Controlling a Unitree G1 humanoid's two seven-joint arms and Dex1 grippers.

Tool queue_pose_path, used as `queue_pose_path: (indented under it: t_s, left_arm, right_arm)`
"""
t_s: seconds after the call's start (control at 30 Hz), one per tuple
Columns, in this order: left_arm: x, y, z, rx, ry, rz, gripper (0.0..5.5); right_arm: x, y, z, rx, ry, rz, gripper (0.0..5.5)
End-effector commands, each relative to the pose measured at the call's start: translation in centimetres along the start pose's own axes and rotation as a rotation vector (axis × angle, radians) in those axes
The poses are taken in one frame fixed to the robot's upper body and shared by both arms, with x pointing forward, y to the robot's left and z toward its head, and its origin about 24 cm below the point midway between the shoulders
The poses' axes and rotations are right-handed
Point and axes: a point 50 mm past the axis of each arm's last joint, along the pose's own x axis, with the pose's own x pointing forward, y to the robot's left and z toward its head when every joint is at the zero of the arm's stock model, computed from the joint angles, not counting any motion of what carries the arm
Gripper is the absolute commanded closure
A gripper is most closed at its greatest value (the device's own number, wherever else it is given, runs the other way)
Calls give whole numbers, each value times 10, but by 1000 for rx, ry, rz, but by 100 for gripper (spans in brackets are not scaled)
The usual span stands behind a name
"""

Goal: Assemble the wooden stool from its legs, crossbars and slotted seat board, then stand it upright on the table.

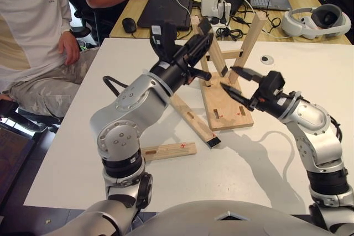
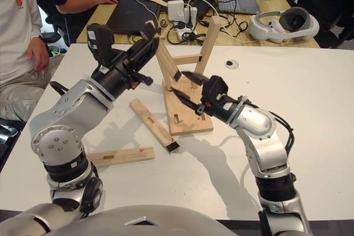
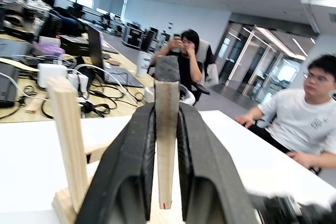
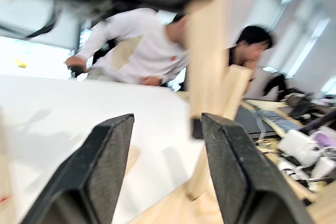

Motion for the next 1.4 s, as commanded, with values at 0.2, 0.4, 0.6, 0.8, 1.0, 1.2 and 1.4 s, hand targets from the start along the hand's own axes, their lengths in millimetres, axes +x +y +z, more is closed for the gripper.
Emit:
queue_pose_path:
  t_s: [0.2, 0.4, 0.6, 0.8, 1.0, 1.2, 1.4]
  left_arm:
    - [-6, 31, 21, 42, -75, 166, 510]
    - [-7, 35, 24, 70, -63, 186, 510]
    - [-6, 33, 23, 101, -52, 186, 510]
    - [-5, 34, 22, 120, -40, 180, 510]
    - [0, 34, 25, 134, -30, 152, 510]
    - [7, 34, 26, 150, -12, 127, 510]
    - [7, 41, 26, 172, 6, 162, 510]
  right_arm:
    - [-31, 21, -11, 167, 253, 354, 318]
    - [-40, 45, -25, 211, 421, 565, 318]
    - [-40, 55, -45, 169, 567, 623, 318]
    - [-21, 60, -72, 105, 670, 622, 318]
    - [40, 64, -75, 155, 531, 555, 318]
    - [93, 62, -66, 197, 379, 443, 318]
    - [110, 71, -62, 246, 291, 372, 318]
